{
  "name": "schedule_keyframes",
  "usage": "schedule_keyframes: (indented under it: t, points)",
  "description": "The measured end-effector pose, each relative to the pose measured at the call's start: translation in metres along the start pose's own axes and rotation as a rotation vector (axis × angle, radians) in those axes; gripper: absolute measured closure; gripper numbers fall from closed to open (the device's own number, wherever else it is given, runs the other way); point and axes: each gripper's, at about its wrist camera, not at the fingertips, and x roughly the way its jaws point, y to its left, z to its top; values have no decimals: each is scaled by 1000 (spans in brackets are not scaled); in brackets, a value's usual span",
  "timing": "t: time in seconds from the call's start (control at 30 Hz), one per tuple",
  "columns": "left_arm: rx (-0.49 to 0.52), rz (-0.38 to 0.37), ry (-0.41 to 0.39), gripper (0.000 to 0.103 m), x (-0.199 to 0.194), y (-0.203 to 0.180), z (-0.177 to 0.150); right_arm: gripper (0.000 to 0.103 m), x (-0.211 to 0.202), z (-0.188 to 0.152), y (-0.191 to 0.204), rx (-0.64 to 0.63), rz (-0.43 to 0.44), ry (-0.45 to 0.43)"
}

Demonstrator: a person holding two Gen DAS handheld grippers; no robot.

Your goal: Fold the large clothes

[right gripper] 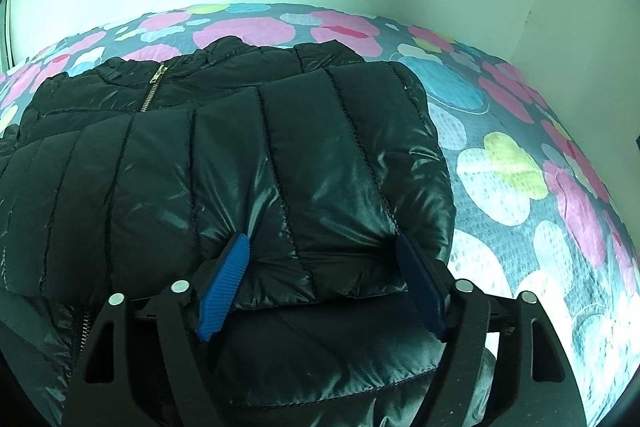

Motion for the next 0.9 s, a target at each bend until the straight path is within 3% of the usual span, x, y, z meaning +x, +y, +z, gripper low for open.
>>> schedule_keyframes:
  t: [0.17,0.27,0.47,0.9]
  points:
    - [-14,10,-42,2,-22,25,-10,18,0,0,-4,20,-1,4]
    - [-100,-16,-39,2,-33,61,-16,17,0,-1,-4,23,-2,2]
    - [-218,11,-51,2,-35,119,-14,17,0,-1,-5,18,1,-3]
    - [-417,-212,18,2,19,171,20,16,-1,-2,-6,13,-6,-7]
